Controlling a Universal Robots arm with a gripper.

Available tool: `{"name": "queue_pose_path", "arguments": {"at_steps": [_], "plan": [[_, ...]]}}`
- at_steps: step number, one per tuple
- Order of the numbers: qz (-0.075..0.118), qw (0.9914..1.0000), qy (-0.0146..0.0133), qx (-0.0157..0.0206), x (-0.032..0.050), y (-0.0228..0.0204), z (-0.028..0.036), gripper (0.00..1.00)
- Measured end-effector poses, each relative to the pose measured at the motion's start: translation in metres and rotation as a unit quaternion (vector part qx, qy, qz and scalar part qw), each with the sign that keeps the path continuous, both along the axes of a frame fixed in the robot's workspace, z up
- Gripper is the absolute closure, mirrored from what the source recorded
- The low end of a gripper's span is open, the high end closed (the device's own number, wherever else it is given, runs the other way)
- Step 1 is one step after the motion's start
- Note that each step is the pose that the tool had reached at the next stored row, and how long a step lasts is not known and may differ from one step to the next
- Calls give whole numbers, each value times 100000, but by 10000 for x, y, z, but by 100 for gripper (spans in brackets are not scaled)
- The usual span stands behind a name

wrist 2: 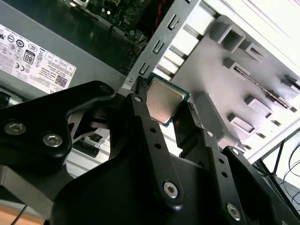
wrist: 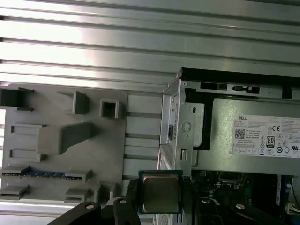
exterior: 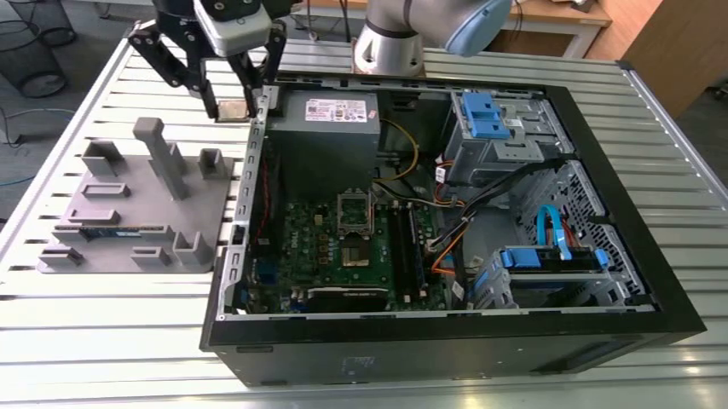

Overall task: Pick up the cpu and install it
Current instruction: 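Pick up the cpu and move it towards the insertion slot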

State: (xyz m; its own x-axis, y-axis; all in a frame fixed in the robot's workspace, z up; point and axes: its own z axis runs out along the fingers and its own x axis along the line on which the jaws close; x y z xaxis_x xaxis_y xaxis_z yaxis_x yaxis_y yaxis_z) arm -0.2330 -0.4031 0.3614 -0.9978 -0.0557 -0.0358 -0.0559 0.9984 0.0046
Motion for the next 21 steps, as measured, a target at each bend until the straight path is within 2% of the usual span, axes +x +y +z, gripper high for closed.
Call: {"name": "queue_pose_path", "arguments": {"at_steps": [18, 20, 21], "plan": [[-2, 100000, 20, 4, 579, 0, -2, 53], [9, 100000, 20, 2, 701, 0, -2, 53], [1, 100000, 21, 5, 732, 0, -2, 53]]}}
